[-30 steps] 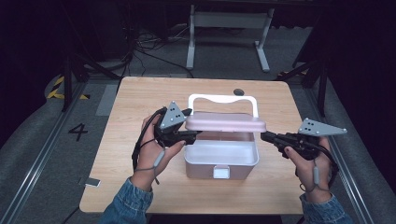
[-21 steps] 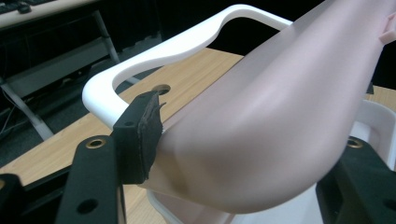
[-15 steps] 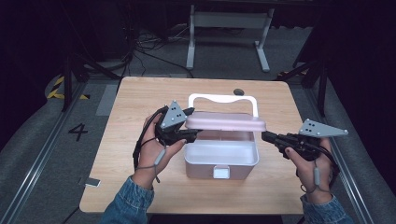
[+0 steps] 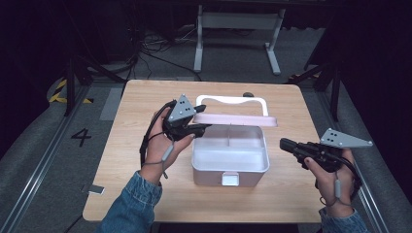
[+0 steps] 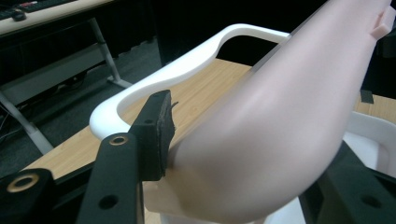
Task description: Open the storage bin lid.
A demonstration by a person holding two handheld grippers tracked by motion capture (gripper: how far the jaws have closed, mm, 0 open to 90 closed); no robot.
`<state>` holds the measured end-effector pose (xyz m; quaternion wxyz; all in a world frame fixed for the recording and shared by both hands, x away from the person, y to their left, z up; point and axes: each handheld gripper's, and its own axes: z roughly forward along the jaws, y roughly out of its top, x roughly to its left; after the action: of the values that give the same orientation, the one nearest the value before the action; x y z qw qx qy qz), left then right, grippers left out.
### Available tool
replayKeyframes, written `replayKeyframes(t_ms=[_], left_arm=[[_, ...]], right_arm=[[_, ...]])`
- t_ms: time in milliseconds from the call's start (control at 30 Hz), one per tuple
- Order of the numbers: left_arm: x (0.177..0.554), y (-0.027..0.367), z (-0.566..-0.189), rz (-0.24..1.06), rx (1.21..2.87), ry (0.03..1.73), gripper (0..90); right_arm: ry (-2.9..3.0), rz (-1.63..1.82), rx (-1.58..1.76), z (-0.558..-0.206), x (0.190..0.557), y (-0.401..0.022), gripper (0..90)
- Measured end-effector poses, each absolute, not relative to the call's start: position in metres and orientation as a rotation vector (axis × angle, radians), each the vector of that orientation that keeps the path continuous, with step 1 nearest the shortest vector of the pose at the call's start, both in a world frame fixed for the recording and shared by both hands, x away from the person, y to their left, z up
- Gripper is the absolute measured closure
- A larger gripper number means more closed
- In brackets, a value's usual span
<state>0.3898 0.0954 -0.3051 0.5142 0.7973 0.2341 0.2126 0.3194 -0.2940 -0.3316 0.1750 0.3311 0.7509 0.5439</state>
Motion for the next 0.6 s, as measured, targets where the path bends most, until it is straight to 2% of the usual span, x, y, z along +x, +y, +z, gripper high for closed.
replayKeyframes(t_ms=[333, 600], left_arm=[[0.413, 0.097, -0.298, 0.468, 1.867, 0.596, 56.7], [0.433, 0.089, -0.292, 0.546, 1.863, 0.644, 54.9]], right_arm=[[2.092, 1.520, 0.974, -0.332, 0.313, -0.307, 84.5], [2.099, 1.509, 0.981, -0.334, 0.317, -0.311, 81.9]])
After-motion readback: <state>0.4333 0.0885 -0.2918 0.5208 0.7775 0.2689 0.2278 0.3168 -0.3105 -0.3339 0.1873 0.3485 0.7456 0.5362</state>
